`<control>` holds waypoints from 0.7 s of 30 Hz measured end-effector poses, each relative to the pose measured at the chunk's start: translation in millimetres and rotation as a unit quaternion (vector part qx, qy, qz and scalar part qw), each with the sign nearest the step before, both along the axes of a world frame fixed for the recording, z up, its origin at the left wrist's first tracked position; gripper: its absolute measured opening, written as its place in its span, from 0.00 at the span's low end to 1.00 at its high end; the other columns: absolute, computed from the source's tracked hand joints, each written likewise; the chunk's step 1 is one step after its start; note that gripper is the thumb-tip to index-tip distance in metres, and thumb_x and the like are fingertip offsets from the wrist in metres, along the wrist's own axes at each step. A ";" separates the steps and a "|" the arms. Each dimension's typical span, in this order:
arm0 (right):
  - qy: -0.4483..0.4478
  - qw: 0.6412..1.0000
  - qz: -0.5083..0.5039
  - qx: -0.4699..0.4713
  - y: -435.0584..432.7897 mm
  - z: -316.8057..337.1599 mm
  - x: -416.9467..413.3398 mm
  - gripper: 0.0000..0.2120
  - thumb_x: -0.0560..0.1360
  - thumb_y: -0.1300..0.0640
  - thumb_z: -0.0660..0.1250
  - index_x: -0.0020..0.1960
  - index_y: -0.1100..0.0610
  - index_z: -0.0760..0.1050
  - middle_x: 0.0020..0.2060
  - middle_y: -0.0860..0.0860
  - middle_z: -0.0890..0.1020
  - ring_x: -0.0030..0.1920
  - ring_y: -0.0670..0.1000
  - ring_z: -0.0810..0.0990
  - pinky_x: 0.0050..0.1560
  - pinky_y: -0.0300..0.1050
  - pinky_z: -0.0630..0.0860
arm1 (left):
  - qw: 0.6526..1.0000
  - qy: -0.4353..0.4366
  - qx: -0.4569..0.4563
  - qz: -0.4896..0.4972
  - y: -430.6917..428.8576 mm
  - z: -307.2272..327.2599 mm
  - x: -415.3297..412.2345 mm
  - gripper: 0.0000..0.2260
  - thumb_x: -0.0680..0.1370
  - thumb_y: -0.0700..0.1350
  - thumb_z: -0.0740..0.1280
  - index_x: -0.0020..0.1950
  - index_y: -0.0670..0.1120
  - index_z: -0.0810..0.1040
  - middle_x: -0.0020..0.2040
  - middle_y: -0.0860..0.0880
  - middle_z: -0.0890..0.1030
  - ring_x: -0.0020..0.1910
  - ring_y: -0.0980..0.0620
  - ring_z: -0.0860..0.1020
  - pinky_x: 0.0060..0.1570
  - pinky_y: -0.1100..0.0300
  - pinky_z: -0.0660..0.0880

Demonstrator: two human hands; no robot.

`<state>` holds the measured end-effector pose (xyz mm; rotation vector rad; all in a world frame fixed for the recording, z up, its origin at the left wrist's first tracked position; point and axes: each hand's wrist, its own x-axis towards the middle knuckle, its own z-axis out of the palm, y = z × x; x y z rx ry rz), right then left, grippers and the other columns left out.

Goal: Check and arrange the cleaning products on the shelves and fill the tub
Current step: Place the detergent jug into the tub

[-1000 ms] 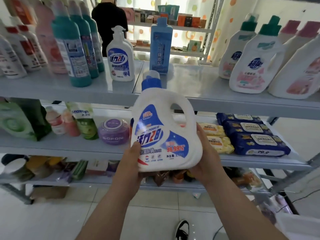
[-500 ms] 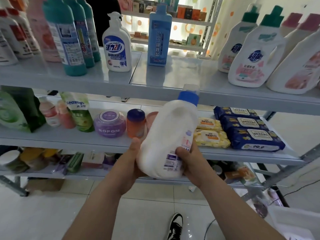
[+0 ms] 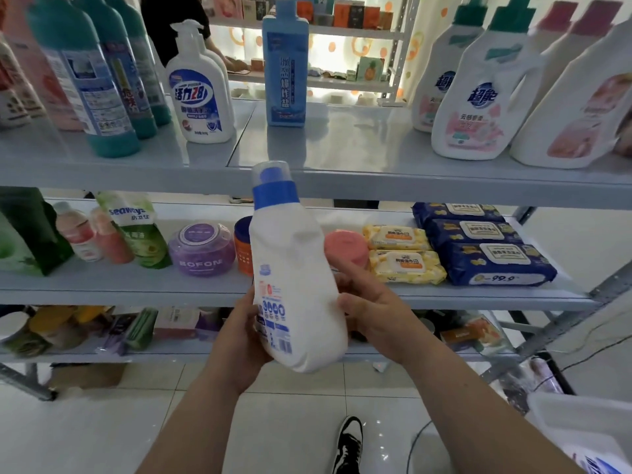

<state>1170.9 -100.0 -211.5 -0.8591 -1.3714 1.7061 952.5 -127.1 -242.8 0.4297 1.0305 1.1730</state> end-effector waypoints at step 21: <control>0.002 0.969 -0.202 -0.141 -42.8 -71.3 78.2 0.52 0.56 0.52 0.85 0.74 0.50 0.64 0.59 0.57 0.84 0.57 0.60 0.85 0.52 0.57 0.83 | 0.957 0.033 -0.005 -0.290 -9.1 -2.7 76.7 0.27 0.82 0.62 0.60 0.75 0.48 0.72 0.69 0.40 0.78 0.67 0.36 0.77 0.64 0.34 0.74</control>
